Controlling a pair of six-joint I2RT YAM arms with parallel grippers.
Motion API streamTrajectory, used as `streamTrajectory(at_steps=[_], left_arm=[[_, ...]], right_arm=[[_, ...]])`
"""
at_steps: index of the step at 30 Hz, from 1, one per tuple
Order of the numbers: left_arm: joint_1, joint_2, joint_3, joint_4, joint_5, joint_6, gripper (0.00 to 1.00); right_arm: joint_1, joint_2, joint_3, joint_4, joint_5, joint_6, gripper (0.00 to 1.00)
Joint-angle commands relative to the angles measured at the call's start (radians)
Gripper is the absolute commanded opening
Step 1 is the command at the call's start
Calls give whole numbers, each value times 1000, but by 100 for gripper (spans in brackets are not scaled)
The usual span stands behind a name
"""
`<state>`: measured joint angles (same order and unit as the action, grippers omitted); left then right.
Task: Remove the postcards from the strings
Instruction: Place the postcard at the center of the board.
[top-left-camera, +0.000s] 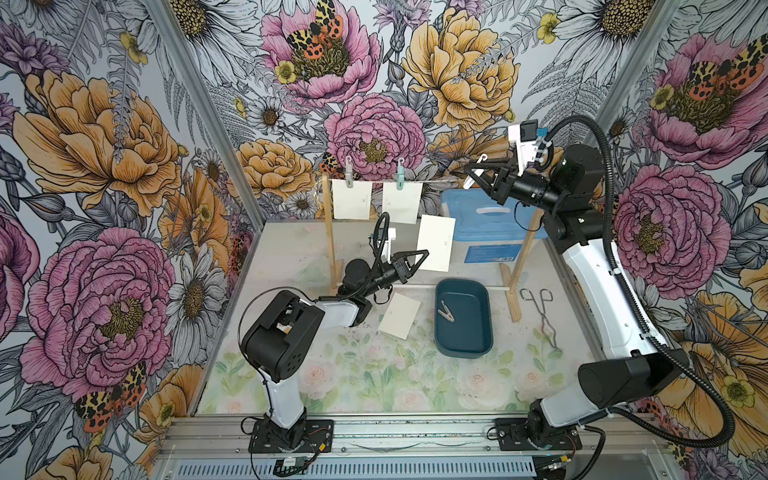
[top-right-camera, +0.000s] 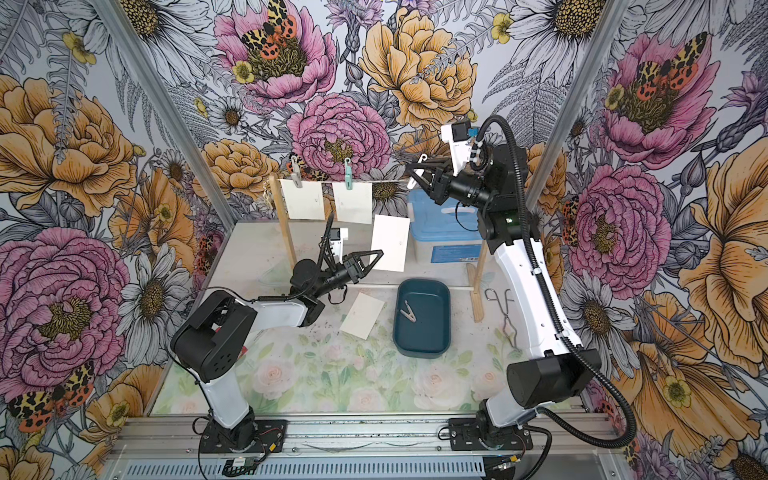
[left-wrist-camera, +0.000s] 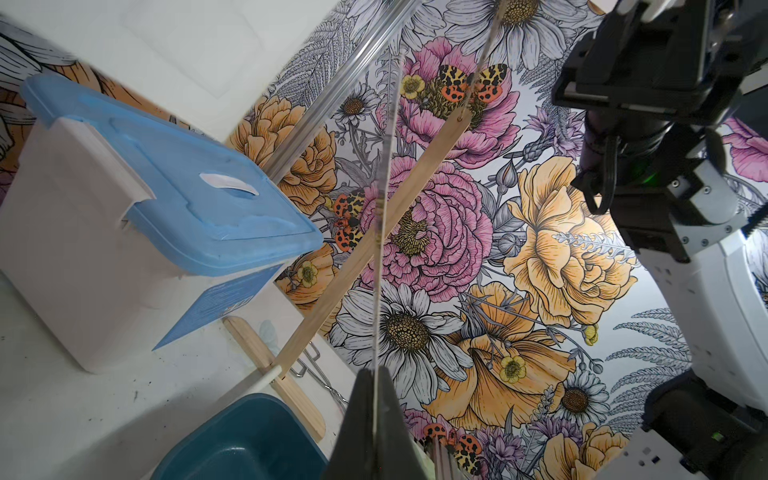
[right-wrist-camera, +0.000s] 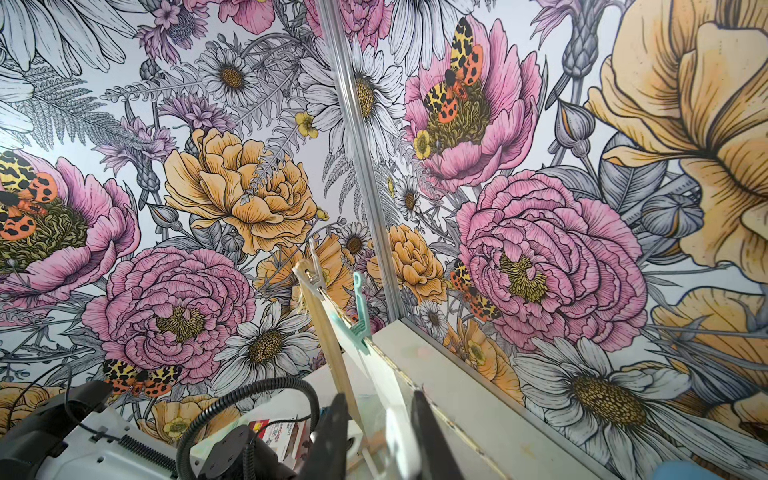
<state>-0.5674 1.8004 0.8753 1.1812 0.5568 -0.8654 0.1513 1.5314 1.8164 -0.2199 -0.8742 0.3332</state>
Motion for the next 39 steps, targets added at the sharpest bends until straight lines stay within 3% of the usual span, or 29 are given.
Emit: streamTrajectory(at_steps=[1,21,26,39], left_arm=[[-12,-38,-45,60,-34,2,0],[16,-103,-471,51,-186,-28,0],[27,-140,-538,-16,-253,-18,0],[47,-249,-605,-292,-373,-7,0]], right_arm=[[7,-54,-47,14,27,-26,8],[39,-373,-603,117,110,-9,8],[48,-411,-739,215,112,55,9],[76,-436,-933,262,140,86,9]])
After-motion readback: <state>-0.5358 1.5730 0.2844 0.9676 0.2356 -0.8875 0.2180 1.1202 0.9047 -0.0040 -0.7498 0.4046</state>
